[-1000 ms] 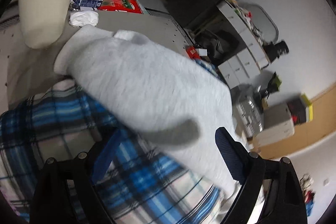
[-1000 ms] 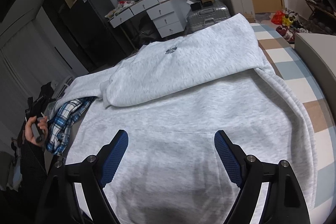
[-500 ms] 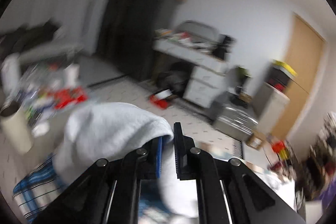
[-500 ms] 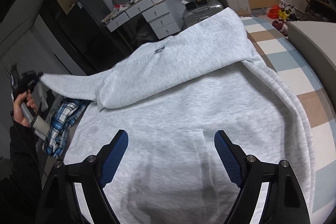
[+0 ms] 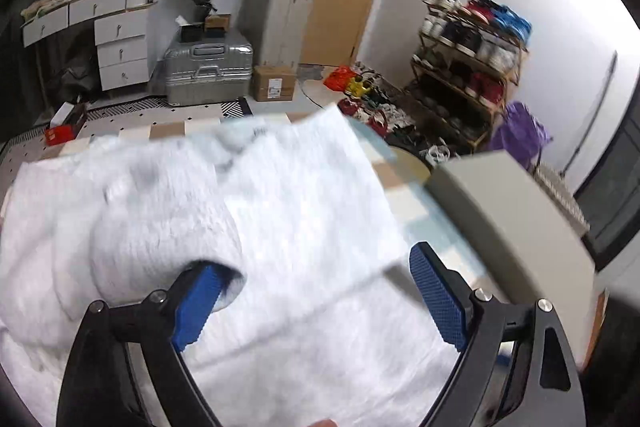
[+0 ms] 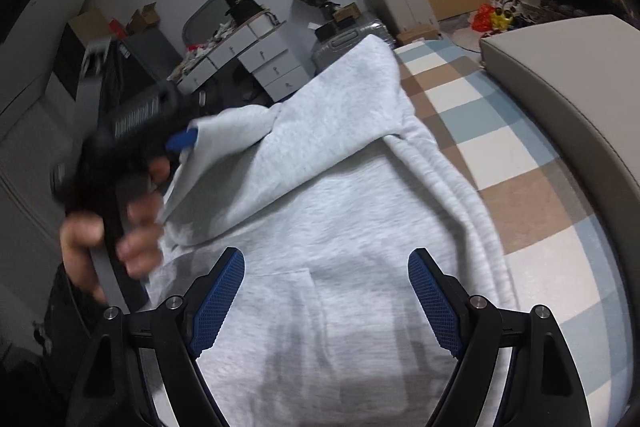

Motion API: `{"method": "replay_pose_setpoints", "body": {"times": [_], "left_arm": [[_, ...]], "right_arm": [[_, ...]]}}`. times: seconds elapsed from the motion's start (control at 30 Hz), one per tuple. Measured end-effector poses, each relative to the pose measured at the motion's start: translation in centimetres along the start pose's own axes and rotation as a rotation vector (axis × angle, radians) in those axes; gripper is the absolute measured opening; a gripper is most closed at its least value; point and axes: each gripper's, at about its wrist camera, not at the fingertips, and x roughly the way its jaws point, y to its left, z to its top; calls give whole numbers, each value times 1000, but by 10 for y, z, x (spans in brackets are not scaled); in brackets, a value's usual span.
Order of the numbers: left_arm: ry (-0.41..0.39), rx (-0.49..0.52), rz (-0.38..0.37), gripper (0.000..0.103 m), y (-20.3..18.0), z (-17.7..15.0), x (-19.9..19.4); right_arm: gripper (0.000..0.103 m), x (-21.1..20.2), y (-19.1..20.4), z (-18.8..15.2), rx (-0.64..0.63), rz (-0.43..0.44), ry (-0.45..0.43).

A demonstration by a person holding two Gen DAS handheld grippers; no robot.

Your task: Fold large clothes

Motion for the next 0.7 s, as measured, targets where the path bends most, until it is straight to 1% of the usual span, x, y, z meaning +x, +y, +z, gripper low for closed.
{"method": "replay_pose_setpoints", "body": {"times": [0.07, 0.13, 0.2, 0.27, 0.3, 0.33, 0.4, 0.43, 0.47, 0.5, 0.53, 0.6, 0.63, 0.67, 0.7], "left_arm": [[32, -4, 29, 88, 9, -20, -3], [89, -5, 66, 89, 25, -32, -4], [117, -41, 67, 89, 38, -39, -7], [160, -121, 51, 88, 47, -44, -6], [178, -175, 23, 88, 56, -51, -10], [183, -200, -4, 88, 54, -44, -12], [181, -227, -51, 88, 54, -54, -28], [169, -217, -52, 88, 53, -60, -41], [149, -193, -36, 88, 53, -64, -54], [124, -165, -4, 88, 54, -70, -66], [89, -130, 51, 89, 58, -78, -80], [47, -92, 179, 89, 70, -91, -92], [36, -90, 239, 89, 76, -98, -98], [28, -99, 272, 89, 85, -105, -102], [21, -115, 287, 89, 94, -110, -104]], "right_arm": [[84, 3, -7, 2, 18, -2, 7], [84, 10, -14, 1, 45, 0, 28], [84, 18, -16, -2, 55, -2, 56], [84, 22, -12, -4, 41, -15, 64], [84, 23, -11, -5, 33, -21, 64], [84, 23, -10, -6, 28, -22, 63], [84, 24, -6, -8, 11, -26, 64], [84, 24, -4, -9, 4, -34, 66], [84, 26, -2, -10, -1, -42, 68], [84, 28, 2, -11, -11, -45, 76], [84, 31, 5, -12, -21, -44, 84], [84, 41, 19, -11, -54, -42, 110], [84, 47, 27, -10, -69, -46, 120], [84, 56, 43, -7, -108, -52, 140], [84, 61, 56, -6, -143, -56, 150]]}}
